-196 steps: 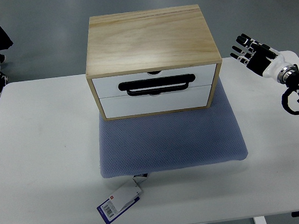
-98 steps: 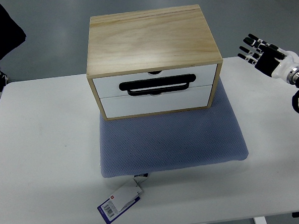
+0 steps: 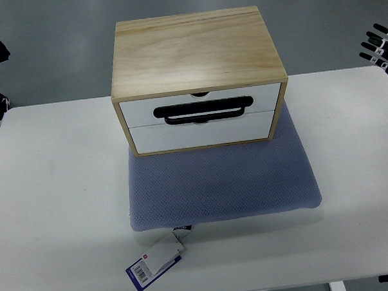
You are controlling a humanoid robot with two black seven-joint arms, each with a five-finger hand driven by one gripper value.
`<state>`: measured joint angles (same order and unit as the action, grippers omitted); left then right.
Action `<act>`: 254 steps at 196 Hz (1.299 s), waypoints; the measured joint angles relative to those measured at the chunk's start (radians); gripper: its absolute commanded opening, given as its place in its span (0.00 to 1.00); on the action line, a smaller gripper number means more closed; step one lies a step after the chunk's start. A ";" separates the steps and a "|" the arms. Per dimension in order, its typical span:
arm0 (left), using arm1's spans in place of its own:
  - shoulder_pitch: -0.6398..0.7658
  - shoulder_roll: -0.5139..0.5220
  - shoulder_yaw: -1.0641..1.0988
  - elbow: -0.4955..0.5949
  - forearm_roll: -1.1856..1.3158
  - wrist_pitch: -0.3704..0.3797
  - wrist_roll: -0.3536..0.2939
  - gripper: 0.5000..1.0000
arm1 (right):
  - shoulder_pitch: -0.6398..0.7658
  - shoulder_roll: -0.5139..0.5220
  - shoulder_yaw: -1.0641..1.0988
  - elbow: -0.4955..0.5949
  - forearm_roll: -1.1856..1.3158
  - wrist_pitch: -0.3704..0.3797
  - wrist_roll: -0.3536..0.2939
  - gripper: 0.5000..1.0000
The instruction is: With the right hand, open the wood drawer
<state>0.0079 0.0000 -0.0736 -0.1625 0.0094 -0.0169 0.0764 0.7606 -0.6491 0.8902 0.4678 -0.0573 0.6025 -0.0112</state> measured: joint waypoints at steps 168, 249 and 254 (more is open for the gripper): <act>0.000 0.000 0.000 0.000 0.000 0.000 0.000 1.00 | 0.043 -0.339 0.029 0.516 -0.350 0.008 0.068 0.90; 0.000 0.000 0.000 0.000 0.000 0.000 0.000 1.00 | 0.037 -0.308 0.030 0.915 -0.450 0.008 -0.022 0.90; 0.000 0.000 0.000 0.000 0.000 0.000 0.000 1.00 | 0.037 -0.301 0.032 0.928 -0.456 0.008 -0.028 0.90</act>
<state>0.0077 0.0000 -0.0736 -0.1626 0.0090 -0.0168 0.0766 0.7980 -0.9500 0.9223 1.3954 -0.5130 0.6106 -0.0392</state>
